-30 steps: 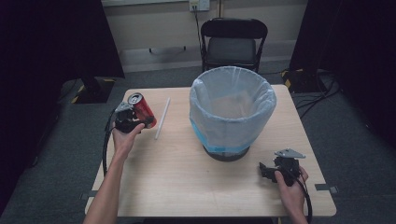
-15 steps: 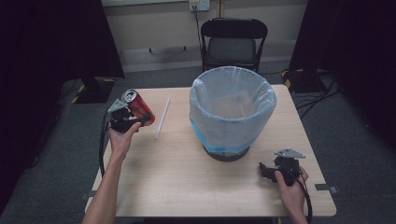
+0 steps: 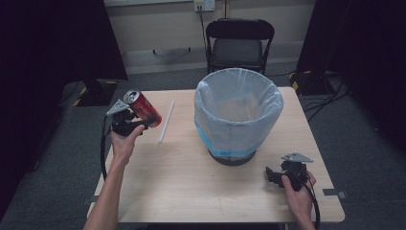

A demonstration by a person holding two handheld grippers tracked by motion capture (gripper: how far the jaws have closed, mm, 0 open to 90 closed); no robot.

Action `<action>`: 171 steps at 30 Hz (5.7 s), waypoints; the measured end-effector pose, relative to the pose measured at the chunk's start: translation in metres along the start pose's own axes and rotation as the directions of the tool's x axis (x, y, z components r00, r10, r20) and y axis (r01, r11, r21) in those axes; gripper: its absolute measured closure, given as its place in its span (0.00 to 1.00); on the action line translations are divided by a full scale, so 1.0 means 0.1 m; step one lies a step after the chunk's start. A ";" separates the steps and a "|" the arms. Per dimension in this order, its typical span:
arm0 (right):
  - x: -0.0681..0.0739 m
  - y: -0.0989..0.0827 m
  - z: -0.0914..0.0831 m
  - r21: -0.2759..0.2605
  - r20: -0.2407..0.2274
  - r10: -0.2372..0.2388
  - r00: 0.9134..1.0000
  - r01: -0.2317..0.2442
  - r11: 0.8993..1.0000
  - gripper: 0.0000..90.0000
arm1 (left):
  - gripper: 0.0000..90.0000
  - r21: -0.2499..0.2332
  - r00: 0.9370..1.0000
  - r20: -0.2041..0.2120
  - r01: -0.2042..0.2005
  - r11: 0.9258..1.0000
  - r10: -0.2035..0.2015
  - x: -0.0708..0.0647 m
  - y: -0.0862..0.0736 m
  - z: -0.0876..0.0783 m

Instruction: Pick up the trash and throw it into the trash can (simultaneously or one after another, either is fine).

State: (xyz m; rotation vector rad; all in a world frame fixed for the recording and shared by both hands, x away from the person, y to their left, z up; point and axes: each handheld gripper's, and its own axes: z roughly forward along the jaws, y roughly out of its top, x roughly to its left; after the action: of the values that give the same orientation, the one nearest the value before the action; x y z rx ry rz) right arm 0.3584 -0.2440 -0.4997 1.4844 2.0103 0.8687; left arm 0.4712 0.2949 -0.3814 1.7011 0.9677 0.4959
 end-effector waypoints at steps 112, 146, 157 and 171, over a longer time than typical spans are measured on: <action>0.00 0.00 0.00 0.000 0.000 0.000 1.000 0.000 1.000 0.14 | 0.38 -0.244 0.912 0.353 -0.124 0.962 0.207 -1.55 1.44 0.41; 0.00 0.00 0.00 0.000 -0.001 -0.001 1.000 0.001 1.000 0.14 | 0.27 -0.198 0.931 0.326 -0.101 0.975 0.163 -1.32 1.35 0.29; 0.00 0.00 0.00 0.000 -0.001 -0.001 1.000 0.001 1.000 0.14 | 0.26 -0.185 0.945 0.286 -0.108 0.977 0.159 -1.11 1.24 0.06; 0.00 0.00 0.00 0.000 -0.001 -0.001 1.000 0.001 1.000 0.14 | 0.27 -0.139 0.967 0.223 -0.097 0.985 0.126 -0.90 0.89 -0.04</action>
State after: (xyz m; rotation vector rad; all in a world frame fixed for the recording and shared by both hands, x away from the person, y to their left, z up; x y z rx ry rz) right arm 0.3583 -0.2440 -0.4997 1.4838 2.0118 0.8693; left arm 0.4476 0.2163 -0.2852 1.6613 0.6612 0.4128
